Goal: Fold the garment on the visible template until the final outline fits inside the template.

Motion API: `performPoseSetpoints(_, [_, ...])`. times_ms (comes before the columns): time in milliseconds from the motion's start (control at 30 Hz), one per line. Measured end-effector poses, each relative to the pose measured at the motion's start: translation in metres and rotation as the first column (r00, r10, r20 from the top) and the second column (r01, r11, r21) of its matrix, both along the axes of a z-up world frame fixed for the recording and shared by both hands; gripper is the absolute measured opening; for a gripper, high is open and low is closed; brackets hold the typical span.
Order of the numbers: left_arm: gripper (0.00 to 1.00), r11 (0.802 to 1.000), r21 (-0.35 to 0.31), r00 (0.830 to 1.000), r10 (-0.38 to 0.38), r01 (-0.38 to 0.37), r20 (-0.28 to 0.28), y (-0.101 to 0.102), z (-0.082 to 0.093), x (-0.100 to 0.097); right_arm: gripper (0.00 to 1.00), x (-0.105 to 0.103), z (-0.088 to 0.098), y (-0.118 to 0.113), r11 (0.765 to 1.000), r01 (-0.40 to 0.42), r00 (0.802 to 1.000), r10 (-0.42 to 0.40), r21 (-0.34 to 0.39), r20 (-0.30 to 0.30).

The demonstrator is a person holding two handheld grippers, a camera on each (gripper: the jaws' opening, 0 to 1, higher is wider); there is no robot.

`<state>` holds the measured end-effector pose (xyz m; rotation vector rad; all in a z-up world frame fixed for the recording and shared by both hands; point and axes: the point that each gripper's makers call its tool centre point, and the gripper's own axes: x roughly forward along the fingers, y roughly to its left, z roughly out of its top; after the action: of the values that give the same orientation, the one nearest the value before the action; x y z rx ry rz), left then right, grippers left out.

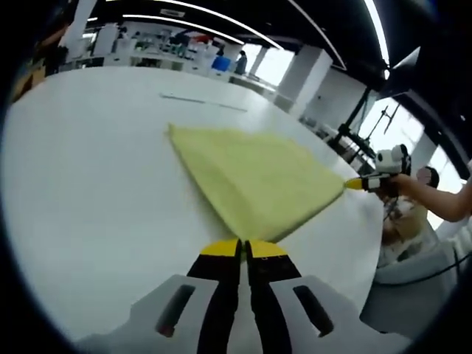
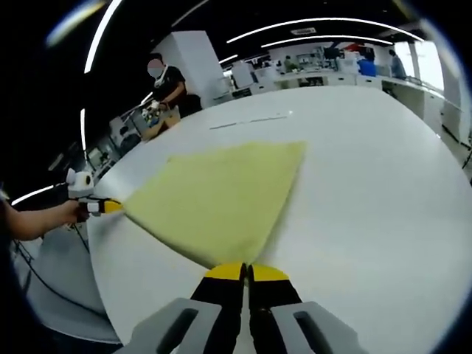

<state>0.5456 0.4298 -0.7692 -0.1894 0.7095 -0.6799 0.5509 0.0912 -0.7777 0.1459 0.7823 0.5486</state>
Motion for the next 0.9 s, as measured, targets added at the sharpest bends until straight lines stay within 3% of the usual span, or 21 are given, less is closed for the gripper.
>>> performPoseSetpoints(900, [0.00, 0.997, 0.059, 0.998, -0.056, 0.055, 0.010, 0.002, 0.002, -0.028, 0.00, -0.030, 0.001, 0.000, 0.999, -0.040, 0.999, 0.040, -0.031, -0.006])
